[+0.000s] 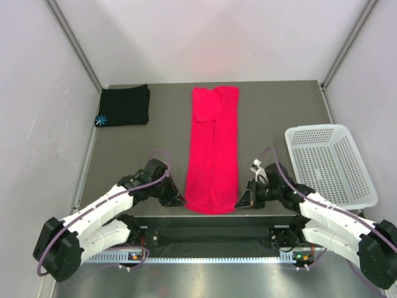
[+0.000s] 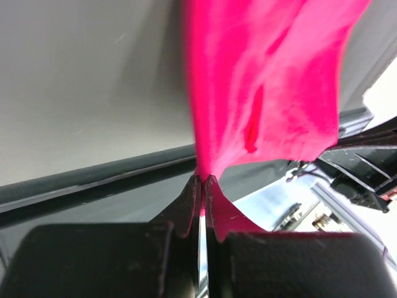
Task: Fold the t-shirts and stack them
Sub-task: Fold the tshirt
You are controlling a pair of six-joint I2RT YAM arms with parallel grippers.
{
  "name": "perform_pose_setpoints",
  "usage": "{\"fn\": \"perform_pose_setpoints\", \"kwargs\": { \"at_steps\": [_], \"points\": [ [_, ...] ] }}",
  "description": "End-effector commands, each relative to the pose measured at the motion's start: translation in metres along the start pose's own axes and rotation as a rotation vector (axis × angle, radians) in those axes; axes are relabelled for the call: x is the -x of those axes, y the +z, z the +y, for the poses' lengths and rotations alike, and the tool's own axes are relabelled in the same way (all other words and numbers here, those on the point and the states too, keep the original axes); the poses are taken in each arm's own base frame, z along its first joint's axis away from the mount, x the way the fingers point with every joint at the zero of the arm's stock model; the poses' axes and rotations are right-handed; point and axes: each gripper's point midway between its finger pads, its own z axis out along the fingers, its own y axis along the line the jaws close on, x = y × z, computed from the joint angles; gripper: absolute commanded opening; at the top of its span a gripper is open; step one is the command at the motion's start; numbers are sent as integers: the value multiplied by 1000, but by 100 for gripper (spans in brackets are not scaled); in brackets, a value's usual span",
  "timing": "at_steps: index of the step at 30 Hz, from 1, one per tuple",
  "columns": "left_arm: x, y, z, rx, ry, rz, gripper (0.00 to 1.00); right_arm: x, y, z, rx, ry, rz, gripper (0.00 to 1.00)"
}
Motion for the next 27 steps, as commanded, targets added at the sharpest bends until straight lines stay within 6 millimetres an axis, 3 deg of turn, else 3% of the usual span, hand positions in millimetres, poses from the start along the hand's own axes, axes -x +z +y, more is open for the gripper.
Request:
{"fn": "perform_pose_setpoints", "kwargs": {
  "at_steps": [1, 2, 4, 5, 7, 8, 9, 10, 15, 16, 17, 19, 22, 27],
  "points": [
    [26, -10, -30, 18, 62, -79, 0, 37, -9, 24, 6, -32, -67, 0],
    [37, -16, -48, 0, 86, -114, 0, 50, -11, 32, 9, -40, -74, 0],
    [53, -11, -57, 22, 119, -123, 0, 71, -15, 32, -5, -26, -94, 0],
    [69, -17, -76, -9, 123, -153, 0, 86, -16, 40, 2, -48, -94, 0],
    [88, -10, -85, 2, 129, -137, 0, 109, -22, 38, -17, -54, -118, 0],
    [110, -18, -104, -37, 127, -175, 0, 128, -23, 46, -12, -63, -125, 0],
    [122, -8, -103, -16, 125, -163, 0, 142, -27, 44, -19, -51, -144, 0],
    [135, -15, -124, -66, 143, -173, 0, 152, -28, 44, -22, -65, -147, 0],
    [202, -7, -141, -86, 126, -169, 0, 208, -19, 48, -18, -56, -132, 0],
    [212, 7, -135, -67, 104, -142, 0, 218, -18, 46, -22, -56, -136, 0],
    [227, 1, -147, -94, 107, -154, 0, 232, -12, 45, -26, -52, -133, 0],
    [248, 11, -153, -102, 110, -150, 0, 246, -8, 44, -22, -45, -127, 0],
    [271, 21, -160, -124, 109, -142, 0, 280, -6, 48, -19, -53, -150, 0],
    [297, 39, -166, -152, 95, -127, 0, 309, 3, 37, -33, -23, -145, 0]
  ]
}}
